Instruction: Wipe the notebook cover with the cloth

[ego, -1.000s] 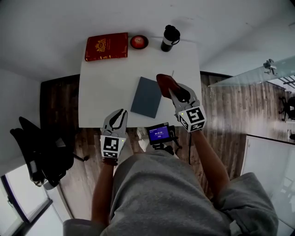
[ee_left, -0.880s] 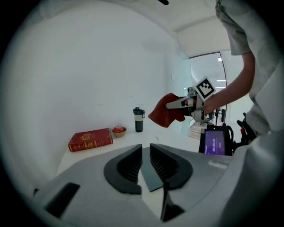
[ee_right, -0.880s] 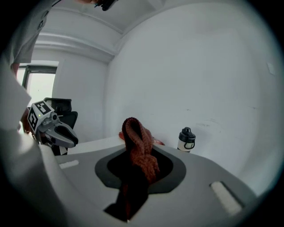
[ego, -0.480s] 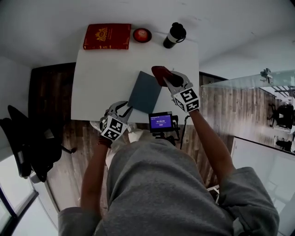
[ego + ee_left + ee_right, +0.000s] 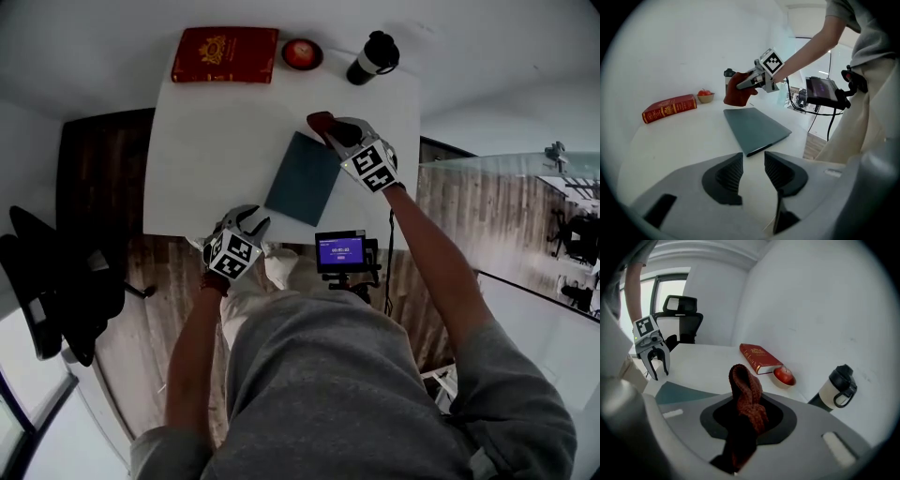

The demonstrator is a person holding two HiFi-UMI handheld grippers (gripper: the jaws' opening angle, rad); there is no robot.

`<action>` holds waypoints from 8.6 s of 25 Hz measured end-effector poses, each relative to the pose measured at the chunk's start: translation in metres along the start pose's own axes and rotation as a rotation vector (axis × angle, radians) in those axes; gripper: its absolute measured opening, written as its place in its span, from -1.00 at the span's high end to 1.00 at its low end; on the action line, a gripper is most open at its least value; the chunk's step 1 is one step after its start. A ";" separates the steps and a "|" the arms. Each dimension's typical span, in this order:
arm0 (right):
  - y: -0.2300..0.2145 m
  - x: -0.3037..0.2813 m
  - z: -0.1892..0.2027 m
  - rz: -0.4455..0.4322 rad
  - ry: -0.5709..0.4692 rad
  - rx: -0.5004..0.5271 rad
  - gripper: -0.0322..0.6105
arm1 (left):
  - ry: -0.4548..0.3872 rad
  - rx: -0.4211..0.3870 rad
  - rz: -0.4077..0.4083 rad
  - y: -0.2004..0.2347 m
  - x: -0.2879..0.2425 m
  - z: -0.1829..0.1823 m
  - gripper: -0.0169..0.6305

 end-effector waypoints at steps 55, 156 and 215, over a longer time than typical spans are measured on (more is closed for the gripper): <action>0.120 -0.049 0.001 -0.398 0.126 -0.076 0.69 | 0.086 -0.061 -0.010 0.009 -0.034 -0.006 0.55; 0.123 -0.017 0.030 -0.381 0.173 -0.188 0.73 | 0.074 -0.075 -0.028 0.006 -0.032 -0.006 0.57; 0.189 0.020 -0.009 -0.694 -0.058 -0.229 0.73 | 0.076 -0.070 -0.024 0.010 -0.034 -0.006 0.57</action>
Point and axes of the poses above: the fingertips, and each gripper's own axes: x backward along the fingers, y to its left, z out of its underside, the point moved 3 cm from there along x, backward along the fingers, and after that the axes turned 15 degrees about x, right-handed, at the moved point
